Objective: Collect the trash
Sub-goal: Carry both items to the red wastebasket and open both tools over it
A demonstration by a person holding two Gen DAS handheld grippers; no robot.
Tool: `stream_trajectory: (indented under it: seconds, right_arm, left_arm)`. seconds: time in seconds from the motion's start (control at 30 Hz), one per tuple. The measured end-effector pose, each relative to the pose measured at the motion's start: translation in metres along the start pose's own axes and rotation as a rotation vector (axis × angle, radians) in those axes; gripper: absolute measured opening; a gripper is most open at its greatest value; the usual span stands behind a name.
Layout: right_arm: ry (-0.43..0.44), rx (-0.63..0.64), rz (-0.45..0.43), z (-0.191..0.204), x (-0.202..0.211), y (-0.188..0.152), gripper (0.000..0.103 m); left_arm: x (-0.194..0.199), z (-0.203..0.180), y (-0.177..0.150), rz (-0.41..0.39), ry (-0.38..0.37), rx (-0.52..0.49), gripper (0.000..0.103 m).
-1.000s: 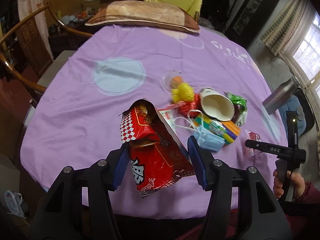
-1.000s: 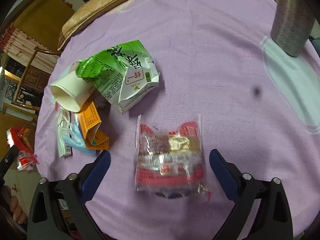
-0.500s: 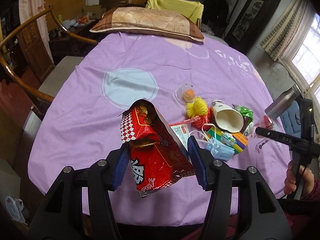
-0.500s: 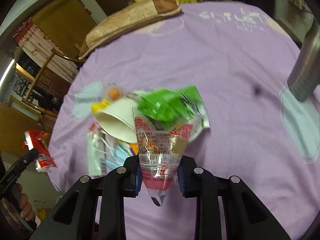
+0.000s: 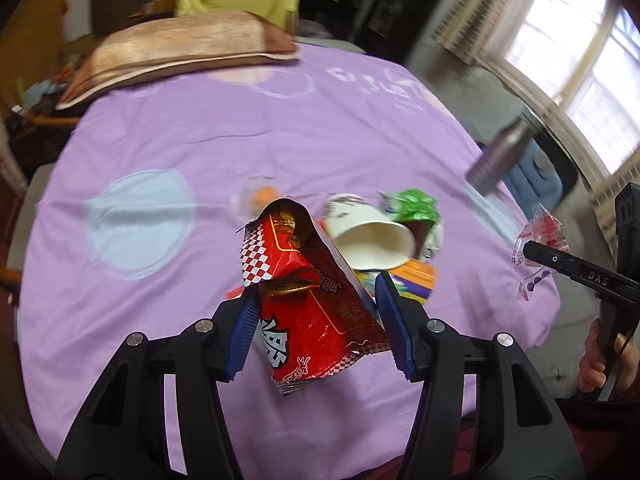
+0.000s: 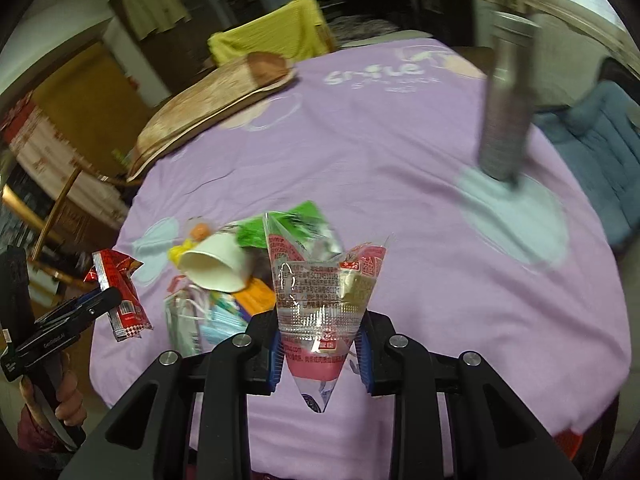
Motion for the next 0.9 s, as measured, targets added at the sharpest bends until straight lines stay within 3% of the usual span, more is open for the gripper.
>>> stream_trajectory:
  seconds: [0.27, 0.57, 0.73, 0.77, 0.8, 0.9]
  right_arm:
    - [-0.183, -0.282, -0.063, -0.108, 0.059, -0.057, 0.033]
    - [-0.405, -0.69, -0.083, -0.255, 0.13, -0.196, 0.041]
    - [-0.416, -0.811, -0.015, -0.307, 0.118, -0.257, 0.043]
    - [-0.418, -0.83, 0.007, -0.318, 0.111, -0.267, 0.045]
    - [-0.416, -0.838, 0.022, -0.323, 0.106, -0.273, 0.056]
    - [-0.411, -0.864, 0.071, -0.341, 0.094, -0.291, 0.074]
  left_arm:
    - [-0.045, -0.098, -0.003, 0.106, -0.151, -0.217, 0.057]
    - [-0.08, -0.215, -0.029, 0.189, -0.259, -0.437, 0.057]
    - [-0.09, -0.253, -0.045, 0.226, -0.259, -0.51, 0.057]
    - [-0.092, -0.258, -0.046, 0.231, -0.256, -0.518, 0.057]
    - [-0.093, -0.264, -0.049, 0.237, -0.251, -0.529, 0.057]
    - [-0.099, -0.281, -0.056, 0.254, -0.239, -0.558, 0.057]
Point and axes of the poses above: each gripper's, at about its wrist camera, not at the fingertips, and x roughly against the way its jaws point, z to its left, y to its top, the point moved 9 cm from there along -x, roughly the way its jaws point, and after that the axes turned 6 degrees about x, right-handed, at the moved point
